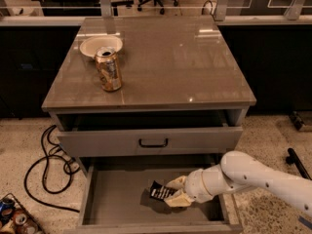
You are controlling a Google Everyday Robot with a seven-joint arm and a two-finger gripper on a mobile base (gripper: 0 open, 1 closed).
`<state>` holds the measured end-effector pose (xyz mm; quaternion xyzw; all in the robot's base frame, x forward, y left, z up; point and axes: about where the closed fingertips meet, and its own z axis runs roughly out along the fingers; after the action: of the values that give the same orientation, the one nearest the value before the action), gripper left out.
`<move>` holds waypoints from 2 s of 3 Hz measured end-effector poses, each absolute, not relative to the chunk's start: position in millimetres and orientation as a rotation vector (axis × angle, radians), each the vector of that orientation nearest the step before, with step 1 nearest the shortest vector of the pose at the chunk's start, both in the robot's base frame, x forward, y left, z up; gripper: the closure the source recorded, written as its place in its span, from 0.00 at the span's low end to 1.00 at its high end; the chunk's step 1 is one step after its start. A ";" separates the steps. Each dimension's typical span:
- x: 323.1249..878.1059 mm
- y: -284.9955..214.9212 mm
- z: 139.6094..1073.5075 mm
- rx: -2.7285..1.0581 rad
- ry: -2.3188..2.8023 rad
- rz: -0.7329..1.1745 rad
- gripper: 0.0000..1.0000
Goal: Place rxbar chocolate into middle drawer
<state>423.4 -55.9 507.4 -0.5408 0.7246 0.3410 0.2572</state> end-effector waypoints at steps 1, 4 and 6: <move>428.9 -35.0 470.5 -1.373 1.974 0.987 1.00; 441.9 -19.9 446.6 -1.273 1.997 0.971 0.76; 440.3 -17.0 445.9 -1.277 1.995 0.978 0.30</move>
Offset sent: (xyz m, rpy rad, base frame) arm 0.0345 0.0451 -0.0840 0.1034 0.0358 -0.2246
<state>440.3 -17.0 445.9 -0.4776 0.7460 0.3659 0.2855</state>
